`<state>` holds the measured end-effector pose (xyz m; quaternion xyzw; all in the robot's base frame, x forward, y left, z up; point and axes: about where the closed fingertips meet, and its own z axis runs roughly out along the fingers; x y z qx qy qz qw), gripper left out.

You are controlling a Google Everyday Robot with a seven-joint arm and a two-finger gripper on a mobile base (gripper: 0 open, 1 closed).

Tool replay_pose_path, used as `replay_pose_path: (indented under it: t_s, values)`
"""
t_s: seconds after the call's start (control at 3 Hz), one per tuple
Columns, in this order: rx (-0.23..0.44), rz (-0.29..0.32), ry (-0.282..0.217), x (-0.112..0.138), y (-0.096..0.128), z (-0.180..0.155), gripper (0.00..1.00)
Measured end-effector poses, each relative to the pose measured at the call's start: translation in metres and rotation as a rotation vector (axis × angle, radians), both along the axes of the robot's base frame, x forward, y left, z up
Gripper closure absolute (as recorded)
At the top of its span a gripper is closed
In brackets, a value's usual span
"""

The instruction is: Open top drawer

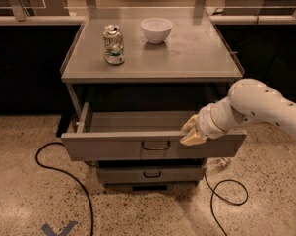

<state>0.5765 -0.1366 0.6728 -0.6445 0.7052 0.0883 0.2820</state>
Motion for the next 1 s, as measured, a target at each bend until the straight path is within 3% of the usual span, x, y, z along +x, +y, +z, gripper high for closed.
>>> replay_pose_path:
  t_s: [1.0]
  values:
    - [-0.001, -0.001, -0.045, -0.036, -0.001, 0.001, 1.00]
